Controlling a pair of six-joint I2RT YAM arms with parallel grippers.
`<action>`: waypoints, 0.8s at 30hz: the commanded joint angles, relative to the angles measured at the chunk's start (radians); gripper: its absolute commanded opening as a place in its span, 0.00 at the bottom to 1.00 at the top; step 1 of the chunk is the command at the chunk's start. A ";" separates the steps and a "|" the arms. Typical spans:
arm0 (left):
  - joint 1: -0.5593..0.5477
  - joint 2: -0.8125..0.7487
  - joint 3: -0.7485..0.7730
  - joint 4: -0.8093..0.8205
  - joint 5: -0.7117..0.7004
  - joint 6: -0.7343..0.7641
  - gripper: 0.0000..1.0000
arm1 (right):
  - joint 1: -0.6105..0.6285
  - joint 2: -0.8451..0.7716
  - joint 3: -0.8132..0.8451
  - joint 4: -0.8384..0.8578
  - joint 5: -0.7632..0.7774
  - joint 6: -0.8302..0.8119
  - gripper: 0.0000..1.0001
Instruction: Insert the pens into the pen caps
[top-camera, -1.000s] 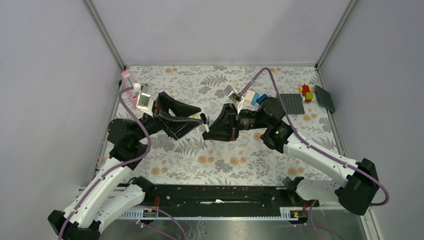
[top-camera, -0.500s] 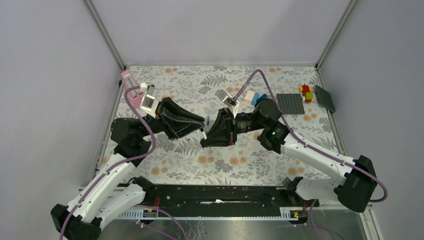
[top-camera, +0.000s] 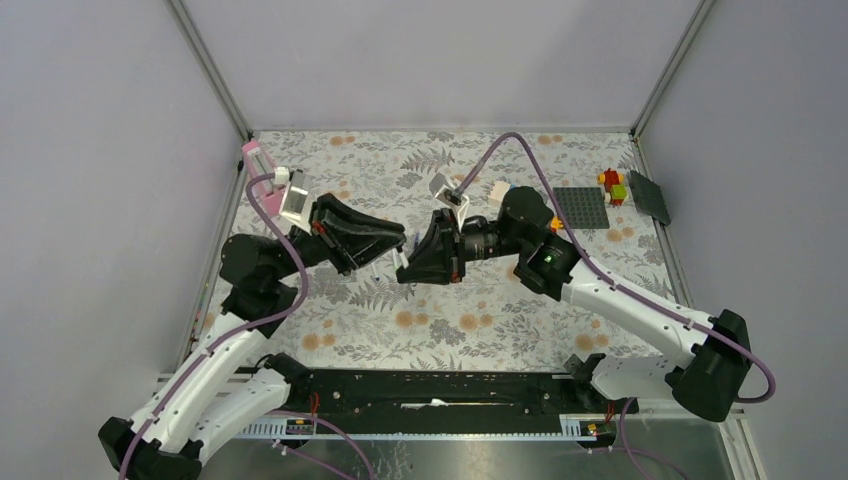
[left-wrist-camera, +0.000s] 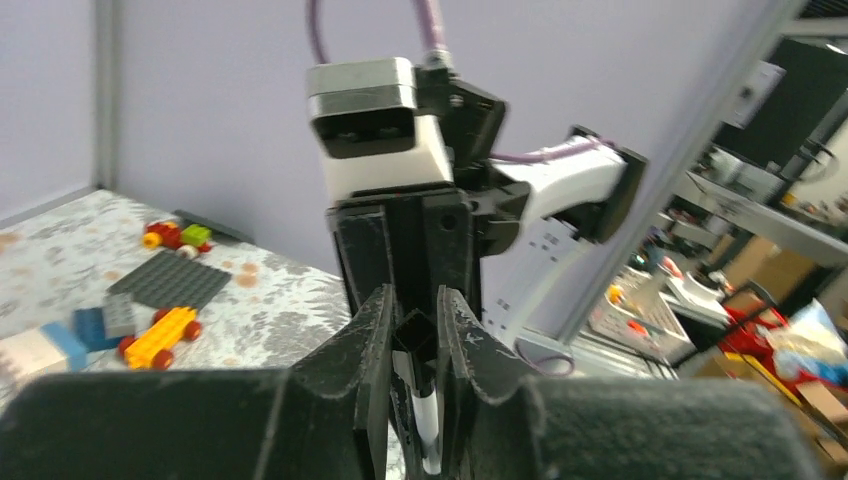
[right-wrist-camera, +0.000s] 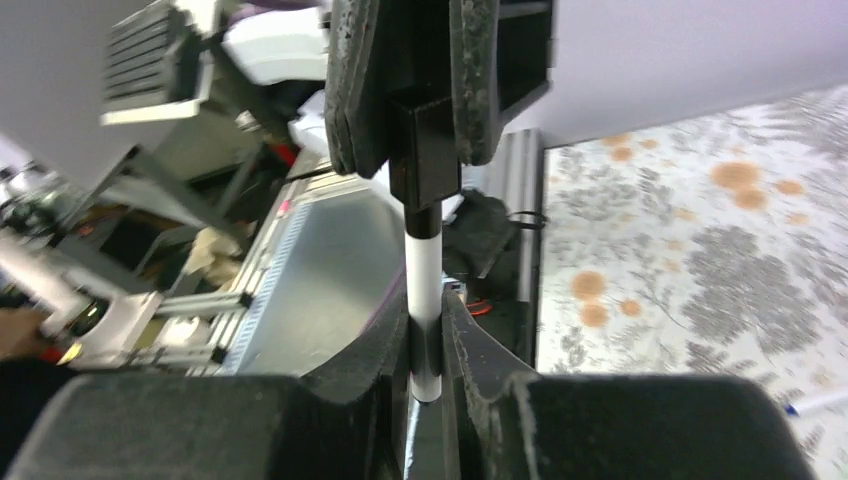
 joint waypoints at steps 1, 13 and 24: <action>-0.005 0.061 0.028 -0.343 -0.128 0.135 0.00 | 0.011 -0.002 0.155 -0.150 0.350 -0.160 0.00; -0.014 0.206 0.060 -0.556 -0.536 0.112 0.00 | 0.015 0.159 0.284 -0.336 0.899 -0.153 0.00; -0.014 0.120 0.136 -0.756 -0.702 0.176 0.58 | 0.016 0.144 -0.007 -0.344 1.080 0.049 0.00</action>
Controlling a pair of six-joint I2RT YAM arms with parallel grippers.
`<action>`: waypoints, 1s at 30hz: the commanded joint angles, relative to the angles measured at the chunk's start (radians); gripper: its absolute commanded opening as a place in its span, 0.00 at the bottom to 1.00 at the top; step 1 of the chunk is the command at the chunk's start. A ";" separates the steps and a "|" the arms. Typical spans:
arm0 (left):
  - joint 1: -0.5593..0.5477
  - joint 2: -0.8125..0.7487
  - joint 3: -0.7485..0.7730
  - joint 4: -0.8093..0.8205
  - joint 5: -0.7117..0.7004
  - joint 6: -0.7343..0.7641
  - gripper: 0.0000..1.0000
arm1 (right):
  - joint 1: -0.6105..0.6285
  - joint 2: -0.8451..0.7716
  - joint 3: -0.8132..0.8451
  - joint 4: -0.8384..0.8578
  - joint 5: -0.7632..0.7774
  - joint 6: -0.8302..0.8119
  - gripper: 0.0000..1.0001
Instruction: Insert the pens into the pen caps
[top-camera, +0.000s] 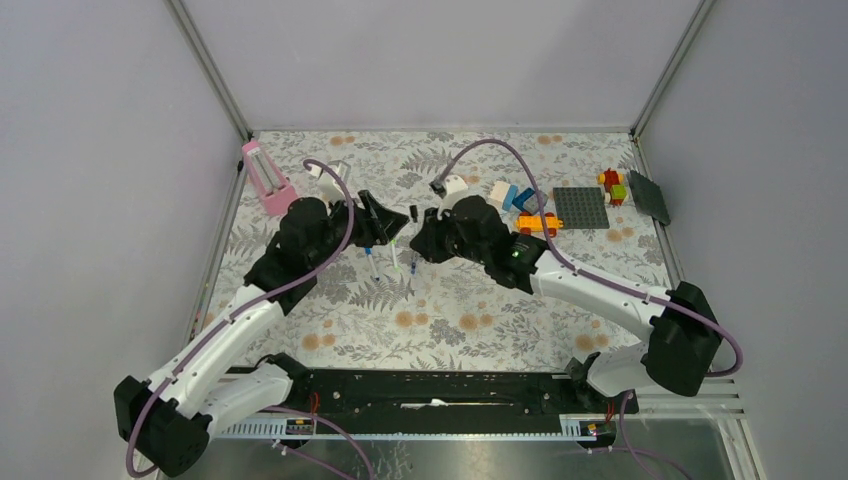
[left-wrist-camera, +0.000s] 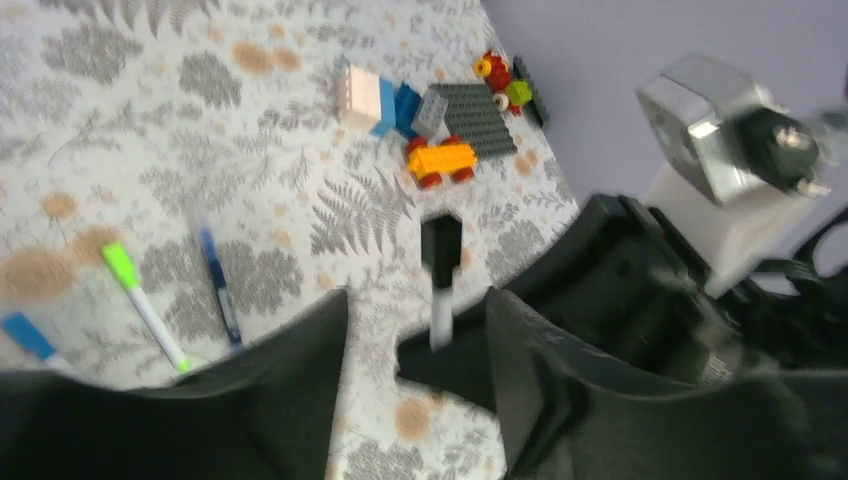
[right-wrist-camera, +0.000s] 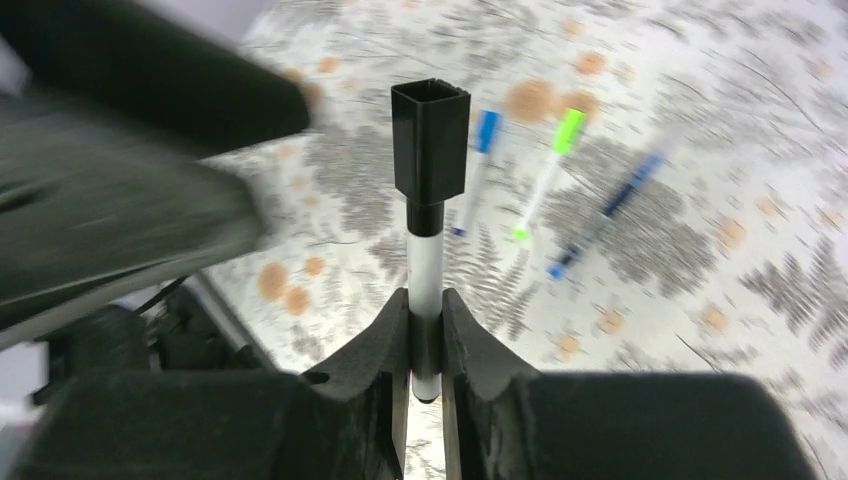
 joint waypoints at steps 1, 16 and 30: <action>-0.007 -0.085 0.075 -0.199 -0.075 0.077 0.65 | -0.028 -0.028 -0.098 0.052 0.229 0.126 0.00; -0.007 -0.287 0.064 -0.683 -0.409 0.166 0.99 | -0.072 0.410 0.163 -0.285 0.338 0.309 0.00; -0.007 -0.398 -0.056 -0.624 -0.480 0.120 0.99 | -0.129 0.570 0.223 -0.340 0.353 0.372 0.17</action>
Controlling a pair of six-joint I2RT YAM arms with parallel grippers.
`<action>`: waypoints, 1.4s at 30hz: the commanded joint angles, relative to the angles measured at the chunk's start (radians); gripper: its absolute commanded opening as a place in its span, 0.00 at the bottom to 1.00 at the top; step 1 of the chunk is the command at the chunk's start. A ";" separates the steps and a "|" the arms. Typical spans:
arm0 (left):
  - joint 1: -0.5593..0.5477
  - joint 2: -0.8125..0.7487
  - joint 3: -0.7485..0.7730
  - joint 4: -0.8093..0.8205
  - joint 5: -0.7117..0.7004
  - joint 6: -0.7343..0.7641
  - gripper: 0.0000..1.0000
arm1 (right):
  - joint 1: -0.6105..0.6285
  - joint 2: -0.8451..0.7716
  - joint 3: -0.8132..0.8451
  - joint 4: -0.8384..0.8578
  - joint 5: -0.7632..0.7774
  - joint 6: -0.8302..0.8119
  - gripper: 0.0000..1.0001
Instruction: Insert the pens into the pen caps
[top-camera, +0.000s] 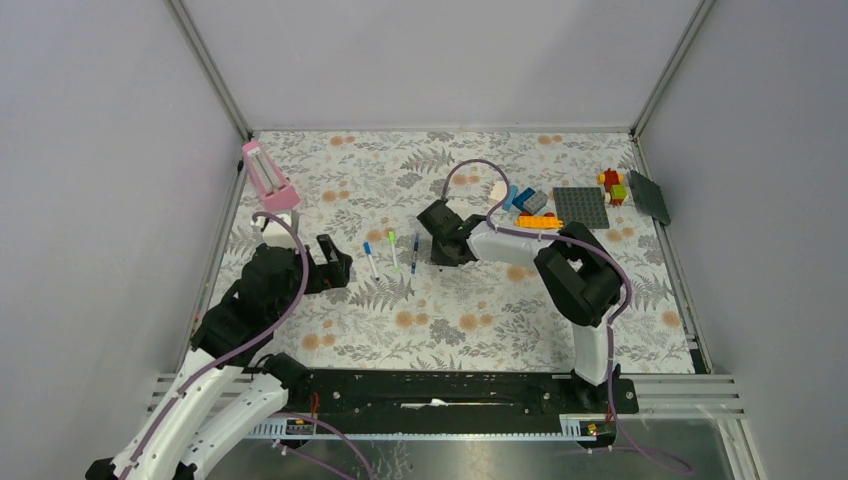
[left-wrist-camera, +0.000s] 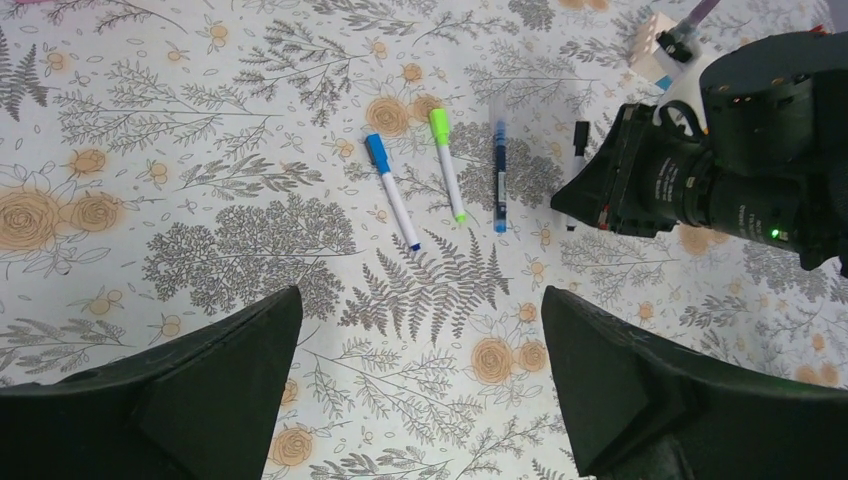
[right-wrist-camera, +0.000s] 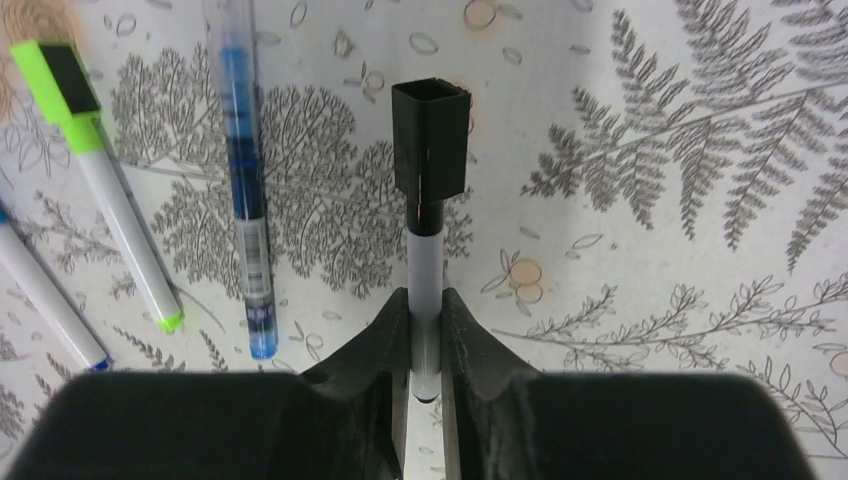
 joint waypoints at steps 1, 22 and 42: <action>-0.002 0.019 -0.008 0.041 -0.034 -0.009 0.99 | -0.022 0.032 0.046 -0.021 0.052 0.029 0.19; -0.002 0.008 0.005 0.036 -0.059 0.006 0.99 | -0.030 -0.195 0.120 -0.082 0.100 -0.175 0.99; 0.228 0.501 -0.121 0.522 -0.037 0.158 0.99 | -0.029 -0.718 -0.608 0.751 0.309 -0.503 1.00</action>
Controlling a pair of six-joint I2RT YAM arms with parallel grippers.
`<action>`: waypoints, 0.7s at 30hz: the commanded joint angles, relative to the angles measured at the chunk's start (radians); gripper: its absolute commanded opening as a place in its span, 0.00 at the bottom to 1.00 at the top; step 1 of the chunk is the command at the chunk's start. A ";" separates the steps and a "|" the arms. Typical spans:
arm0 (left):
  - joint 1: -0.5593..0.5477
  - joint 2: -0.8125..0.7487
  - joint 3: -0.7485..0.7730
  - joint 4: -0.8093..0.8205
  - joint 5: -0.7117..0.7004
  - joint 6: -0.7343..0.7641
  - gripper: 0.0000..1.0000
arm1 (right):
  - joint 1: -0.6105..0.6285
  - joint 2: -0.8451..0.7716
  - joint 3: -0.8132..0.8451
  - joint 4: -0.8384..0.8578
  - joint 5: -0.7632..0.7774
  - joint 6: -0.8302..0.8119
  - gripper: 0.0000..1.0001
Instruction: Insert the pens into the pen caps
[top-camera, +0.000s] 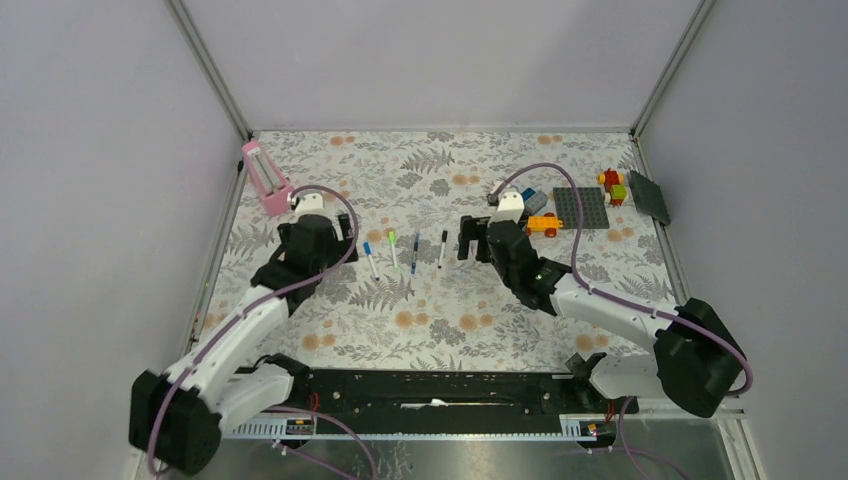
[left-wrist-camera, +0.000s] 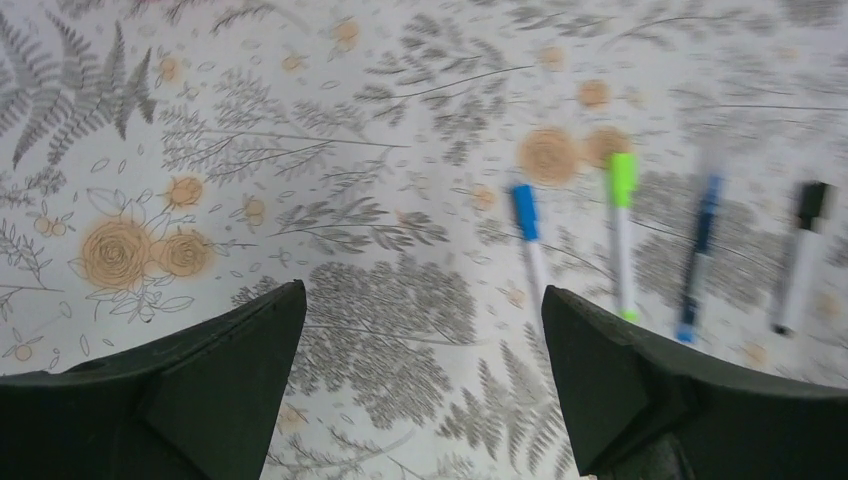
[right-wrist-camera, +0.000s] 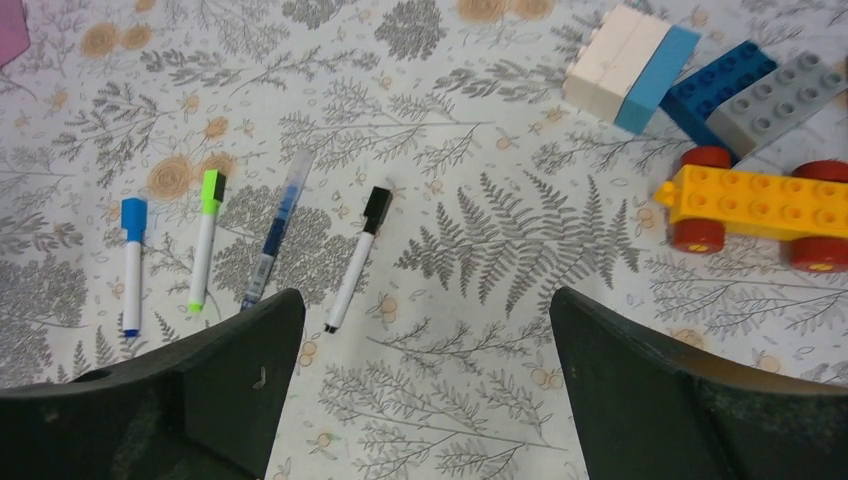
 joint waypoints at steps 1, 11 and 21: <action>0.162 0.168 -0.018 0.224 0.125 0.044 0.99 | -0.005 -0.057 -0.068 0.260 0.122 -0.134 0.99; 0.300 0.268 -0.235 0.817 0.122 0.325 0.99 | -0.007 0.005 -0.027 0.234 0.088 -0.169 0.99; 0.396 0.464 -0.337 1.215 0.179 0.198 0.99 | -0.011 -0.020 -0.056 0.260 0.090 -0.158 1.00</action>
